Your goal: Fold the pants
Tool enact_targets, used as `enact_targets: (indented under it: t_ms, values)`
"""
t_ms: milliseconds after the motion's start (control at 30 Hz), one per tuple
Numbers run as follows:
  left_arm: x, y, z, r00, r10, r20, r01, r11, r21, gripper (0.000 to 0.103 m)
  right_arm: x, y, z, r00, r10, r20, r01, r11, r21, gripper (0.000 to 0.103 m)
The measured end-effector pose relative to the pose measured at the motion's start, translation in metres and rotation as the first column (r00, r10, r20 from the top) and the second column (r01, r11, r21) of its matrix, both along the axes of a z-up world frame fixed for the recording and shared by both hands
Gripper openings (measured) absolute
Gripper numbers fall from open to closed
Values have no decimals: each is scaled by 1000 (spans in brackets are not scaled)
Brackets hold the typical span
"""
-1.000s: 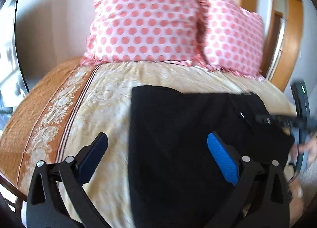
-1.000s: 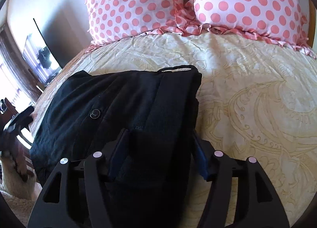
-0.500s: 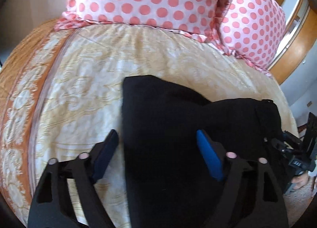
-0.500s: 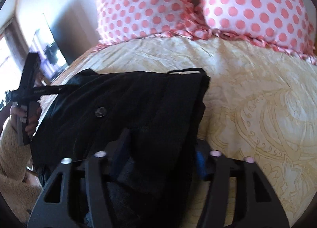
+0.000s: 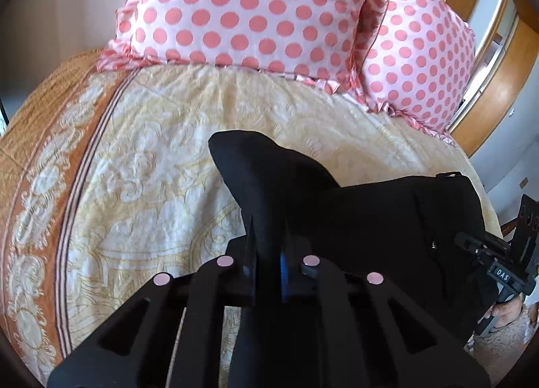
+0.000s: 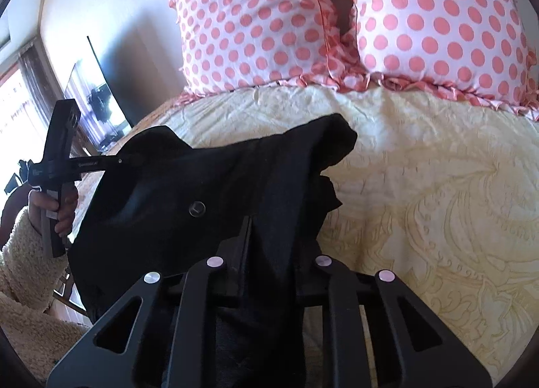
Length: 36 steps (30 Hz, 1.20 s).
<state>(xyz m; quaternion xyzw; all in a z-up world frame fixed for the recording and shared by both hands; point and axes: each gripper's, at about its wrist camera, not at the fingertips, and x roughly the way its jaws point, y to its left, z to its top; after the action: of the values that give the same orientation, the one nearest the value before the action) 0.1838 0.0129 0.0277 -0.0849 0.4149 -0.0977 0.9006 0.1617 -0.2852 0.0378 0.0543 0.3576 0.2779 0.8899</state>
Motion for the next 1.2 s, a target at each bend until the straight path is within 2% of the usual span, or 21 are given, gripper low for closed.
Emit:
enact_targets:
  t_ms: [167, 267, 467, 533, 633, 667, 700, 800, 867, 900, 933, 1000, 1033, 1100, 1167, 1200]
  values:
    - [16, -2, 20, 999, -1, 47, 1, 1000, 3, 8, 19, 4, 20, 999, -8, 35, 8, 1000, 3, 17]
    - [39, -3, 36, 996, 13, 92, -16, 1000, 27, 8, 41, 7, 31, 998, -31, 60, 30, 1000, 8, 17]
    - [107, -6, 59, 984, 42, 171, -60, 993, 100, 9, 122, -7, 39, 990, -111, 92, 108, 993, 40, 16]
    - [132, -5, 52, 988, 44, 149, -64, 989, 130, 9, 151, -14, 25, 987, -156, 38, 154, 987, 43, 16]
    - [171, 1, 15, 997, 74, 1, -74, 990, 123, 10, 174, -14, -7, 975, -205, -82, 205, 979, -9, 17]
    - [179, 2, -1, 995, 90, -31, -85, 987, 136, 13, 176, -11, -14, 972, -217, -87, 215, 976, -36, 18]
    - [183, 1, -12, 994, 108, -29, -102, 981, 163, 20, 175, -8, -17, 971, -229, -75, 225, 973, -50, 18]
    - [180, -4, -14, 991, 132, 15, -132, 971, 201, 28, 175, -3, -14, 965, -256, -60, 250, 963, -98, 25]
    - [175, -4, -8, 989, 145, 27, -147, 963, 225, 33, 173, -4, -14, 960, -275, -58, 266, 955, -133, 48]
    - [168, -2, -1, 986, 163, 47, -169, 957, 236, 38, 169, -7, -12, 955, -292, -56, 281, 947, -154, 52]
    - [157, 0, 8, 980, 185, 78, -199, 947, 250, 45, 162, -14, -8, 949, -315, -32, 306, 938, -166, 56]
    - [130, 2, 26, 967, 200, 157, -236, 936, 262, 80, 141, -28, 4, 934, -354, 52, 358, 919, -163, 56]
    - [118, 2, 32, 962, 200, 187, -245, 934, 262, 84, 129, -31, 12, 924, -370, 98, 381, 912, -154, 57]
    - [83, -3, 41, 962, 164, 217, -211, 953, 218, 88, 105, -31, 27, 927, -341, 157, 360, 926, -117, 58]
    - [53, -16, 40, 978, 109, 178, -137, 979, 153, 91, 86, -19, 33, 950, -261, 173, 283, 952, -115, 58]
    - [43, -23, 37, 983, 91, 162, -113, 984, 135, 91, 75, -6, 32, 961, -211, 180, 238, 960, -147, 57]
